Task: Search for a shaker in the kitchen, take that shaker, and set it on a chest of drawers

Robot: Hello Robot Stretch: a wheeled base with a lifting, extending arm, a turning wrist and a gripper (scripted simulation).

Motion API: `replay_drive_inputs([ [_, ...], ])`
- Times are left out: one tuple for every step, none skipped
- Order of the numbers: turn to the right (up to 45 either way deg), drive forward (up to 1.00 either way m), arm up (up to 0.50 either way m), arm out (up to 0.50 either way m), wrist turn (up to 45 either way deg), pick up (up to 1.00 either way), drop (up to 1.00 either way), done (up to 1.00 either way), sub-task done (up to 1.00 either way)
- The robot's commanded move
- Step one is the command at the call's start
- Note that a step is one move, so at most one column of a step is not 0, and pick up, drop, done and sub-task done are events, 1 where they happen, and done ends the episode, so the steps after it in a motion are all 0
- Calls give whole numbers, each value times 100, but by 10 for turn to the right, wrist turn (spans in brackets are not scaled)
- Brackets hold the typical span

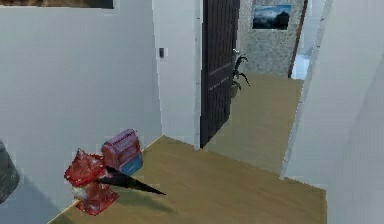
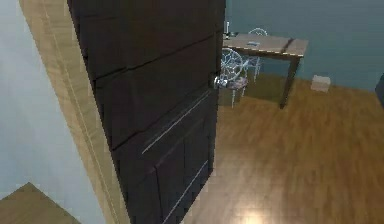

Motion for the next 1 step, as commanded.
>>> replay_drive_inputs([
  [0,30,0,0,0,0,0,0,0],
])
